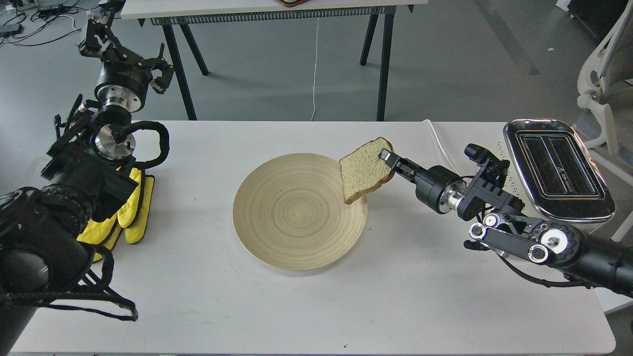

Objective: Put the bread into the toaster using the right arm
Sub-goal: 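Carry the bread slice with the right gripper above the toaster slot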

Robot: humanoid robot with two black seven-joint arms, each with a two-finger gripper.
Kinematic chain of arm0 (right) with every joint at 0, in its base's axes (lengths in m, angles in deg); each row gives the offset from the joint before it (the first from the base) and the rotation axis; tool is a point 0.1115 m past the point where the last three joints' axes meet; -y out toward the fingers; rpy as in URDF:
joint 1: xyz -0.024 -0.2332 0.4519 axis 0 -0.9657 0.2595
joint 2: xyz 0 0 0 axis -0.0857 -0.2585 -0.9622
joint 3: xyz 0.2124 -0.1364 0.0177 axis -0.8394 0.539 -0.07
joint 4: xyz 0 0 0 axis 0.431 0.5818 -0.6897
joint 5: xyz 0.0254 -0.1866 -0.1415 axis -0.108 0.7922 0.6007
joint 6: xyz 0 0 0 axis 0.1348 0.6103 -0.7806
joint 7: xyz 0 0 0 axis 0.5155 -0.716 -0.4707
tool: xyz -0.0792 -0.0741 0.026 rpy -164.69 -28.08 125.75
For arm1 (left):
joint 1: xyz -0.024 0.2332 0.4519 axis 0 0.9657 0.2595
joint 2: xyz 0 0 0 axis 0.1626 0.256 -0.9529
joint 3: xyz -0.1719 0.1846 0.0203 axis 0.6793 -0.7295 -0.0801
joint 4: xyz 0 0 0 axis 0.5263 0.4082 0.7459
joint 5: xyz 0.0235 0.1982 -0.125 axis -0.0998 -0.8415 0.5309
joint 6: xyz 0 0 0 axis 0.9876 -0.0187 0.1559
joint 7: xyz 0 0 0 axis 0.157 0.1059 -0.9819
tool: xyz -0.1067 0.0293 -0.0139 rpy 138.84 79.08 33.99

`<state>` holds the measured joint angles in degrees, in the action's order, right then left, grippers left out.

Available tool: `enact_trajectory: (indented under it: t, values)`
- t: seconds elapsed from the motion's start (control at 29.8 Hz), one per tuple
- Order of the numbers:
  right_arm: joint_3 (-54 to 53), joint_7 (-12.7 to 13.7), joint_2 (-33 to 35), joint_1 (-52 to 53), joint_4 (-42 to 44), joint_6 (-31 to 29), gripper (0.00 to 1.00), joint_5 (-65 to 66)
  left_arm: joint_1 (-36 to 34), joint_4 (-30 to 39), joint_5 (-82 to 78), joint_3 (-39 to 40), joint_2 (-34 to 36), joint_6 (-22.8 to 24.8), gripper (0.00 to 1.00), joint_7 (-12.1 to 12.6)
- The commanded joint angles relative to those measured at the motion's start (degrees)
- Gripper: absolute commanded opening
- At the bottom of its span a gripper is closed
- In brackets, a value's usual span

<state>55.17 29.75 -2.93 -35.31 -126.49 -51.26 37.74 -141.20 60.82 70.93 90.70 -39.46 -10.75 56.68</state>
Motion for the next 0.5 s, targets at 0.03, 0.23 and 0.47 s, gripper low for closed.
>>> enact_trajectory:
  t: [0.03, 0.23, 0.47]
  values:
    - [0.1, 0.3, 13.6, 3.7, -9.3, 0.0, 0.14, 0.5, 0.0, 0.0, 0.0, 0.0, 0.0, 0.0, 1.0, 0.0]
    - [0.1, 1.8, 32.2, 5.3, -17.6, -0.5, 0.14, 7.8, 0.0, 0.0, 0.0, 0.0, 0.0, 0.0, 1.0, 0.0]
    - [0.4, 1.0, 45.3, 4.5, -18.4, -0.4, 0.14, 16.9, 0.0, 0.0, 0.0, -0.1, 0.0, 0.0, 1.0, 0.0]
